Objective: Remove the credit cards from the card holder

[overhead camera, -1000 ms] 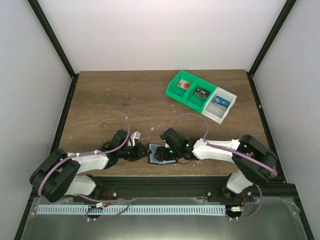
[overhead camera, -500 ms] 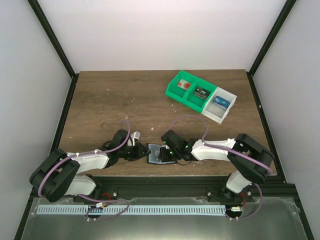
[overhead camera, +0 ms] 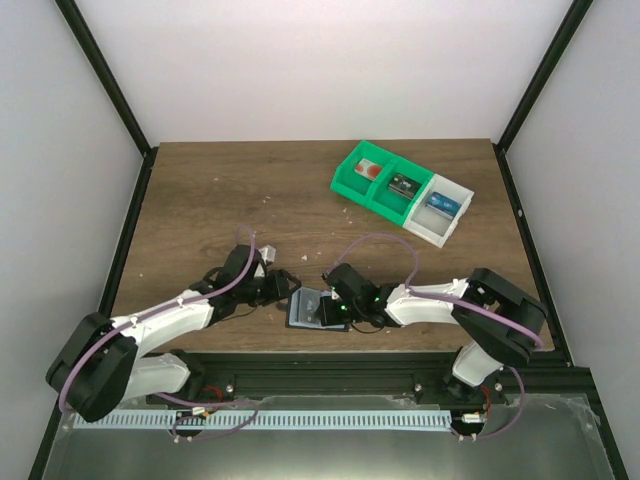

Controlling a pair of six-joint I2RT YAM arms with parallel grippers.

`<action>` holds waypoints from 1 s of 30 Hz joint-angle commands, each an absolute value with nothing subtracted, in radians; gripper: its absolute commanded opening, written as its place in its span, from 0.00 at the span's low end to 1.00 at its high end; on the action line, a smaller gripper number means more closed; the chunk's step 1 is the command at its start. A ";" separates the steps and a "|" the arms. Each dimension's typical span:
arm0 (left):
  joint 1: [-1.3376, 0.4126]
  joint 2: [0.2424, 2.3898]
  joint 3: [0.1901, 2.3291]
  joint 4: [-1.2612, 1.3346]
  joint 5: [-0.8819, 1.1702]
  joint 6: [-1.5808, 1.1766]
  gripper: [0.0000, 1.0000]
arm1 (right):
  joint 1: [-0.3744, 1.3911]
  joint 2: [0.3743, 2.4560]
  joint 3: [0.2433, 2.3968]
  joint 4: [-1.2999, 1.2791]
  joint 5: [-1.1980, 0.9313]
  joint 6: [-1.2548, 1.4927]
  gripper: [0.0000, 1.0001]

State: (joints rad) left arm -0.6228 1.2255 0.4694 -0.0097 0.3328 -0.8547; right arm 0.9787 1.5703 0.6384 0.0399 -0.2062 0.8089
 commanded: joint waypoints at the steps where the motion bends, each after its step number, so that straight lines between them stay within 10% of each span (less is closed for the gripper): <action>1: -0.627 1.184 0.477 -0.028 0.337 -0.842 0.52 | 0.983 1.586 0.620 0.025 -0.211 0.816 0.03; 30: -0.626 1.339 0.341 0.346 0.533 -0.943 0.55 | 0.982 1.582 0.615 0.025 -0.211 0.822 0.03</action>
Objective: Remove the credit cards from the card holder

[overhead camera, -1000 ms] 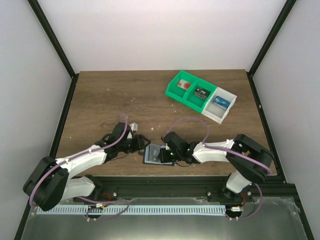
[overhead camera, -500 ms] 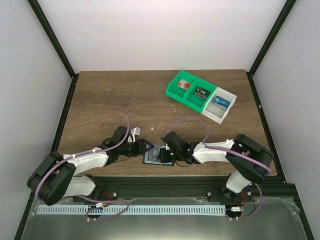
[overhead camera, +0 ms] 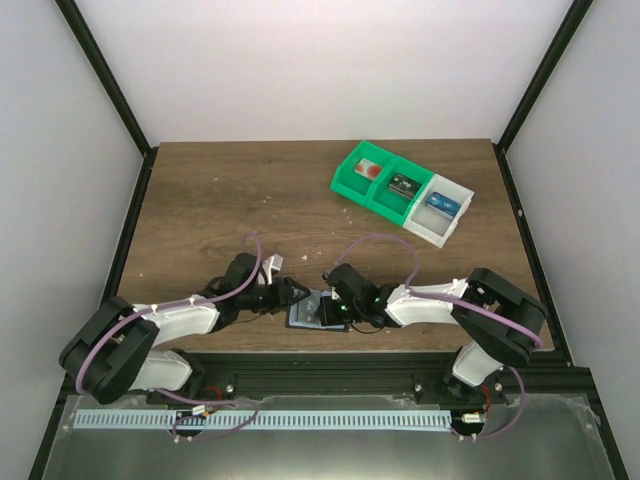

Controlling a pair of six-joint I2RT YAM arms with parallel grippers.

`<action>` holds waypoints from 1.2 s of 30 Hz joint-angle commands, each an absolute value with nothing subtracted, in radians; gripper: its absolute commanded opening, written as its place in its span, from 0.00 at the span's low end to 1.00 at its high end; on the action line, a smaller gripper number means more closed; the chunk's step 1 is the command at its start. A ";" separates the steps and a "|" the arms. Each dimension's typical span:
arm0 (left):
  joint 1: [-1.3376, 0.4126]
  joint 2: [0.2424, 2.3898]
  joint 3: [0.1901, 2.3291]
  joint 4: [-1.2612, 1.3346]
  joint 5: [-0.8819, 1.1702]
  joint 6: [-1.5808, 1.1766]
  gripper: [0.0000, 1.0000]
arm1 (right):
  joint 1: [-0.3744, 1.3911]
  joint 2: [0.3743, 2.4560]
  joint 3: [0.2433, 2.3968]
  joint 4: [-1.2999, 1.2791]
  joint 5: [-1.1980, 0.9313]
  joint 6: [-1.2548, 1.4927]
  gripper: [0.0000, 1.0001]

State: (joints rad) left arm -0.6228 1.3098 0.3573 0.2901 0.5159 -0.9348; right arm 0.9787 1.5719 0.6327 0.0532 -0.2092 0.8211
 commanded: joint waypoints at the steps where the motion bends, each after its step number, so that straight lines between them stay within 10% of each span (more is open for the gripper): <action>1: -0.626 1.345 0.338 0.353 0.536 -0.944 0.55 | 0.982 1.584 0.615 0.027 -0.212 0.823 0.03; 36: -0.706 1.423 0.391 0.559 0.624 -1.094 0.54 | 0.981 1.080 0.548 -0.193 0.108 0.898 0.21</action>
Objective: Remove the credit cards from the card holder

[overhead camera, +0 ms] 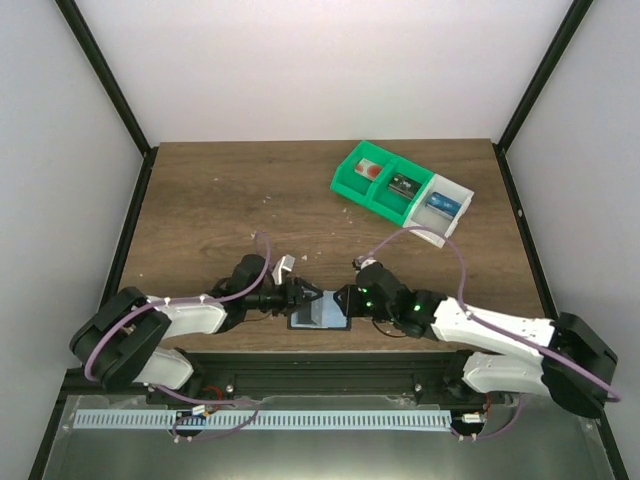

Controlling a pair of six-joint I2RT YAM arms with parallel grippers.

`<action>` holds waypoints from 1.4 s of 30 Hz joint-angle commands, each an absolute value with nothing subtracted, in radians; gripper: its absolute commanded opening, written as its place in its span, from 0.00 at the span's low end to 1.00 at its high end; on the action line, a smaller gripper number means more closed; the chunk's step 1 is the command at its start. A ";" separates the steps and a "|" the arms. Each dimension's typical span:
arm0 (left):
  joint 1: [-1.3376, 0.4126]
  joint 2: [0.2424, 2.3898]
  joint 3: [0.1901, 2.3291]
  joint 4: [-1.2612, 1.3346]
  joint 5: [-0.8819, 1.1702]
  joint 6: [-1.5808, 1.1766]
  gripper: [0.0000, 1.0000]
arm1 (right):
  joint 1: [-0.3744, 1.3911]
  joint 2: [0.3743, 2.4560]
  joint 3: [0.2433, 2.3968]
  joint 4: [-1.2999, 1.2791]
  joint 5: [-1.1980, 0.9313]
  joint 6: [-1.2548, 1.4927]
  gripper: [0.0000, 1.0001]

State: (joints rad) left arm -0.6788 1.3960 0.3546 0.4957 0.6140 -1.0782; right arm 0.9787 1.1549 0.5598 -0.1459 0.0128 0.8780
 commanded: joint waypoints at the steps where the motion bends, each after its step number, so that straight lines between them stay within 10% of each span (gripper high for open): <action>1: -0.716 1.433 0.397 0.566 0.624 -1.096 0.54 | 0.982 1.058 0.542 -0.195 0.115 0.899 0.21; 42: -0.731 1.562 0.376 0.502 0.527 -0.973 0.54 | 0.980 1.294 0.584 -0.058 -0.049 0.842 0.19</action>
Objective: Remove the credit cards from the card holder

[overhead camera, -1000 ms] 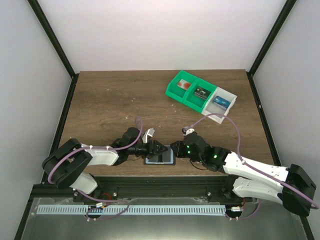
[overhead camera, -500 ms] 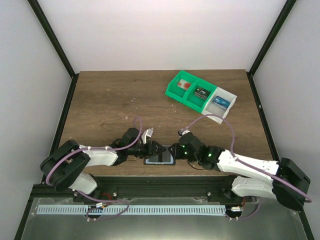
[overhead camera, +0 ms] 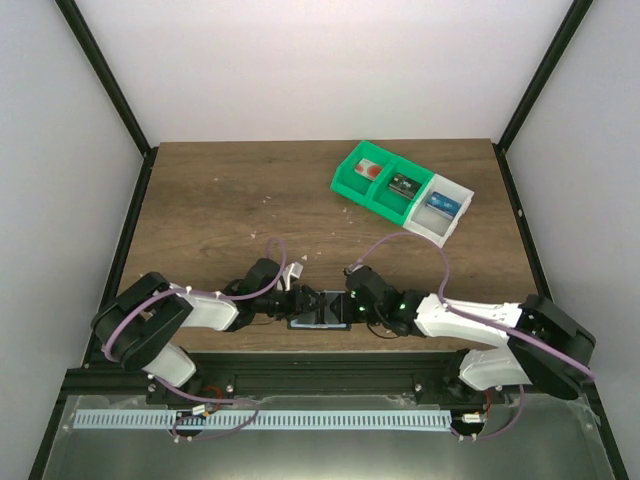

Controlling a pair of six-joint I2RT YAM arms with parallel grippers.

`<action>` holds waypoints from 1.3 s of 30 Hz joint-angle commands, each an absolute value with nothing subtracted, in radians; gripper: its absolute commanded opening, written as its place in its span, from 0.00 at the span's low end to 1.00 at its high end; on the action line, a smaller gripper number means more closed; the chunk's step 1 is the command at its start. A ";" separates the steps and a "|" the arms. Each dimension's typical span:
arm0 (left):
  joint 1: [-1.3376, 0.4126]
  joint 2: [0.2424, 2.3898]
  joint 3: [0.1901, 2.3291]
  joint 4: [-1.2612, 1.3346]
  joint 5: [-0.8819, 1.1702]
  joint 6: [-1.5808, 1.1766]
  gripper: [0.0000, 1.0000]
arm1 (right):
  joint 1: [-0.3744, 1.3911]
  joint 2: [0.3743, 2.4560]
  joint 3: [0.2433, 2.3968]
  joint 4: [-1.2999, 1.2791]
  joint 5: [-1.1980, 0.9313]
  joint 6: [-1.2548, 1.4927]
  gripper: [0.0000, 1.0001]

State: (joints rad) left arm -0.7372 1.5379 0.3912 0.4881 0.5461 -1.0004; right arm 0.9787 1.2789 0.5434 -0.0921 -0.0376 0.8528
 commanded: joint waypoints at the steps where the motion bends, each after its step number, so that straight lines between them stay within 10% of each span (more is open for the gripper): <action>1: -0.729 1.565 0.375 0.503 0.525 -0.973 0.54 | 0.980 1.300 0.583 -0.056 -0.049 0.842 0.19; 39: -0.730 1.643 0.371 0.568 0.549 -0.978 0.26 | 0.957 1.404 0.502 -0.059 -0.020 0.882 0.14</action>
